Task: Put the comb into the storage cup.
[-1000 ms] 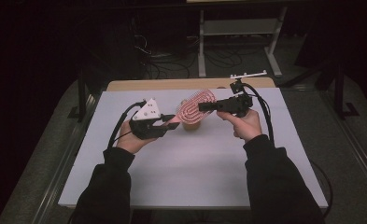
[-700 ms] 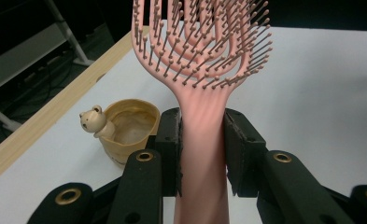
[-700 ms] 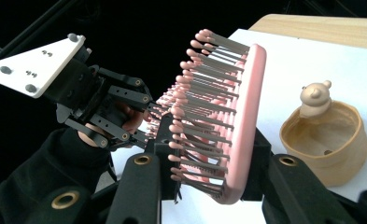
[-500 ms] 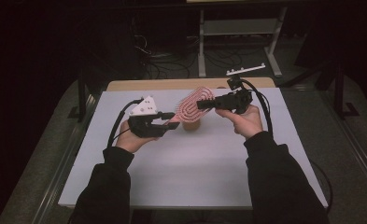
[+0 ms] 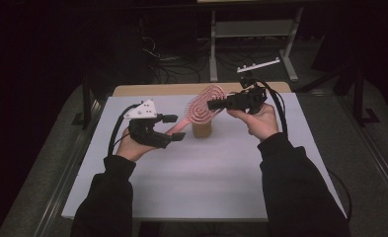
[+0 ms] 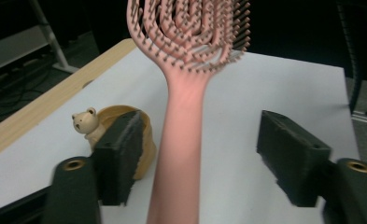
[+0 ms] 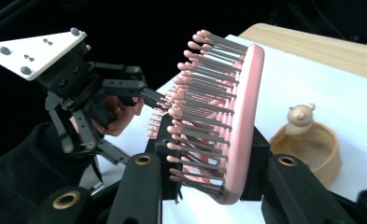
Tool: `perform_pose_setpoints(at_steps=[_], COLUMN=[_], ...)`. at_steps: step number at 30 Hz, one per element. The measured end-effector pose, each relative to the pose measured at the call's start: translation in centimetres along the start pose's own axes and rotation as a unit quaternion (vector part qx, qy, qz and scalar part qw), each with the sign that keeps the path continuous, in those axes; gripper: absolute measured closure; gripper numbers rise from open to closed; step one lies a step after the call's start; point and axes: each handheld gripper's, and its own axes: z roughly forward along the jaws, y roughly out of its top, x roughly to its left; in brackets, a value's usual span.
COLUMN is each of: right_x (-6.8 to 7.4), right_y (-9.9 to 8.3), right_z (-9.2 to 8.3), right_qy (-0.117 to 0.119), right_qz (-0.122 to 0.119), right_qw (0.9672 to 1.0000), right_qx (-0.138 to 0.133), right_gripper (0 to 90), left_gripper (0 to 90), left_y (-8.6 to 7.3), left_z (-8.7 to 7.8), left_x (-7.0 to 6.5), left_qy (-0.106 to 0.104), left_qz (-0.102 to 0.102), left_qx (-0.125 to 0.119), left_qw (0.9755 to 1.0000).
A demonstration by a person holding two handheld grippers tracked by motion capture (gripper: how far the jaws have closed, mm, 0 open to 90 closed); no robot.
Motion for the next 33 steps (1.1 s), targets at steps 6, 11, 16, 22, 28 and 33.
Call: perform_pose_setpoints(at_steps=[6, 11, 16, 22, 28, 33], right_x=[-0.3, -0.3, -0.4, -0.8, -1.3, -1.8], right_y=[0.7, 1.7, 2.8, 3.6, 4.1, 4.3], right_z=[-0.7, -1.4, -2.2, -2.8, -3.2, -3.5], right_qy=[-0.011, -0.024, -0.040, -0.058, -0.073, -0.086], right_qz=[-0.002, -0.006, -0.011, -0.011, -0.007, -0.005], right_qw=[0.9999, 0.9996, 0.9989, 0.9978, 0.9969, 0.9959], right_qx=[-0.011, -0.017, -0.022, -0.028, -0.028, -0.029], right_gripper=[66.7, 66.7, 66.7, 66.7, 66.7, 66.7], left_gripper=[15.6, 2.9, 0.0, 0.0, 0.0, 0.0], left_y=[-0.7, -1.2, -1.6, -2.4, -3.4, -4.3], left_z=[-0.4, -0.8, -1.4, -2.1, -2.9, -3.5], left_x=[0.3, 0.5, 0.6, 0.9, 1.2, 1.4], left_qy=[-0.007, 0.011, 0.021, 0.033, 0.047, 0.053], left_qz=[-0.012, -0.024, -0.029, -0.031, -0.034, -0.040], left_qx=[0.008, 0.007, 0.005, -0.001, -0.013, -0.015], left_qw=[0.9999, 0.9996, 0.9993, 0.9990, 0.9982, 0.9977])
